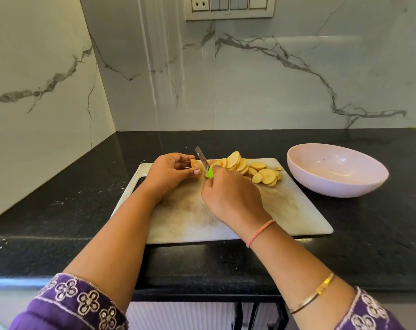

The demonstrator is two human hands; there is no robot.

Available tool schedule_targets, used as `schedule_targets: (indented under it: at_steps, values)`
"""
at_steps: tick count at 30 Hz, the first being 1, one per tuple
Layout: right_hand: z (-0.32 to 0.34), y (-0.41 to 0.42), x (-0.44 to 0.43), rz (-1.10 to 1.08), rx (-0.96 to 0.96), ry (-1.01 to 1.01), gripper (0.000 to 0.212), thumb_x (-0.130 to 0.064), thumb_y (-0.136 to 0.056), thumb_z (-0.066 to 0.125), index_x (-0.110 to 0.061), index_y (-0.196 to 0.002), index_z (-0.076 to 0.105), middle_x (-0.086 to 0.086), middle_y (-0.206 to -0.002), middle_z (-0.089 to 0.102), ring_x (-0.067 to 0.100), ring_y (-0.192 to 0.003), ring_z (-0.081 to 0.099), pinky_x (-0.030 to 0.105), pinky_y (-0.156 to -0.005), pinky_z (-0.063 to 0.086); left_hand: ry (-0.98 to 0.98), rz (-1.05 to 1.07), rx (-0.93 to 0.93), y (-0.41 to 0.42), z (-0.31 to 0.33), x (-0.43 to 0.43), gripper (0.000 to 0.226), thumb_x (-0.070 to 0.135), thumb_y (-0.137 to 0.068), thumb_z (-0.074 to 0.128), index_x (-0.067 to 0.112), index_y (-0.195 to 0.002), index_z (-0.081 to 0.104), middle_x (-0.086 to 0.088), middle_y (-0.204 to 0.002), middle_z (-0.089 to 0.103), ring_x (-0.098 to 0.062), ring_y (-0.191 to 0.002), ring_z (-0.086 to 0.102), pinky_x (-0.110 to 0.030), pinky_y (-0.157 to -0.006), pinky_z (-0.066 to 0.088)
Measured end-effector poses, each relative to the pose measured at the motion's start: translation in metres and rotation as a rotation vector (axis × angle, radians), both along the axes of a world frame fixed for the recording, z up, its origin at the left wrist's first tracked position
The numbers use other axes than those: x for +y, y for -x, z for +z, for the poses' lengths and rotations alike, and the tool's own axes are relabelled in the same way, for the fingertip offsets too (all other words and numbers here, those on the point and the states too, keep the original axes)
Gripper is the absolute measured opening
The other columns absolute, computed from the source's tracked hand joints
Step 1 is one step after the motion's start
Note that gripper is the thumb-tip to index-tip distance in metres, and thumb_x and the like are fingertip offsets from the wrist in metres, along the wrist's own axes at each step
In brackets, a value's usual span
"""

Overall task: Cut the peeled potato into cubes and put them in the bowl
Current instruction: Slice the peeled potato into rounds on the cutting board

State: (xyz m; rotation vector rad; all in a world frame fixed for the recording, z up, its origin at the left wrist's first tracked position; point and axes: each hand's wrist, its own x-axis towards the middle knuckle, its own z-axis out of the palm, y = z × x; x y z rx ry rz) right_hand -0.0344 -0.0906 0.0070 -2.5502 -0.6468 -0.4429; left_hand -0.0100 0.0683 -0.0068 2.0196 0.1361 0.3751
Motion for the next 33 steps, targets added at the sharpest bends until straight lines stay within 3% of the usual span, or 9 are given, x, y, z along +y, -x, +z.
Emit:
schedule_targets:
  at_steps: [5,13,18,23,27,33]
  values:
    - [-0.002,0.0,0.006,-0.015,-0.035,0.028,0.031,-0.026,-0.098,0.035,-0.013,-0.12,0.052,0.005,-0.091,0.06,0.024,-0.08,0.055,0.027,-0.052,0.029,0.007,-0.007,-0.017,0.0,0.001,-0.001,0.034,0.014,-0.078,0.076,0.018,-0.11,0.066,0.006,-0.097,0.071,-0.007,-0.094,0.066,-0.029,-0.093,0.051]
    - [-0.013,0.007,0.012,-0.009,-0.076,0.122,0.049,-0.025,-0.098,0.037,-0.009,-0.143,0.029,0.007,-0.102,0.064,0.025,-0.09,0.062,0.025,-0.044,0.02,0.048,-0.024,-0.012,-0.004,-0.003,0.003,0.031,0.014,-0.076,0.077,0.026,-0.102,0.066,0.002,-0.1,0.072,-0.011,-0.097,0.068,-0.035,-0.096,0.051]
    - [-0.016,0.007,0.011,0.006,-0.022,0.047,0.048,-0.024,-0.098,0.036,-0.01,-0.143,0.03,0.008,-0.104,0.064,0.025,-0.092,0.062,0.028,-0.057,0.035,0.052,-0.02,-0.004,-0.004,-0.005,0.002,0.034,0.014,-0.077,0.076,0.021,-0.109,0.066,0.001,-0.101,0.072,-0.011,-0.096,0.068,-0.035,-0.095,0.052]
    - [-0.005,0.005,0.011,0.002,0.02,0.021,0.038,-0.023,-0.097,0.038,-0.012,-0.133,0.043,0.009,-0.109,0.063,0.027,-0.097,0.06,0.028,-0.062,0.033,0.086,-0.033,-0.016,-0.002,-0.005,0.002,0.034,0.01,-0.078,0.075,0.017,-0.11,0.066,0.001,-0.099,0.073,-0.01,-0.094,0.069,-0.033,-0.094,0.052]
    - [0.002,0.001,0.017,-0.005,0.037,0.032,0.029,-0.022,-0.097,0.041,-0.013,-0.121,0.055,0.006,-0.103,0.062,0.02,-0.08,0.051,0.027,-0.06,0.034,0.098,-0.049,-0.028,0.002,-0.004,0.0,0.033,0.006,-0.079,0.073,0.015,-0.11,0.066,-0.002,-0.101,0.073,-0.012,-0.095,0.069,-0.035,-0.094,0.053]
    - [0.005,-0.007,0.022,-0.036,0.027,0.082,0.026,-0.023,-0.097,0.041,-0.012,-0.115,0.056,0.003,-0.09,0.055,0.019,-0.075,0.048,0.023,-0.047,0.027,0.061,-0.04,-0.043,-0.001,-0.001,0.001,0.033,0.01,-0.079,0.074,0.018,-0.11,0.066,0.0,-0.101,0.072,-0.011,-0.097,0.068,-0.037,-0.095,0.051]
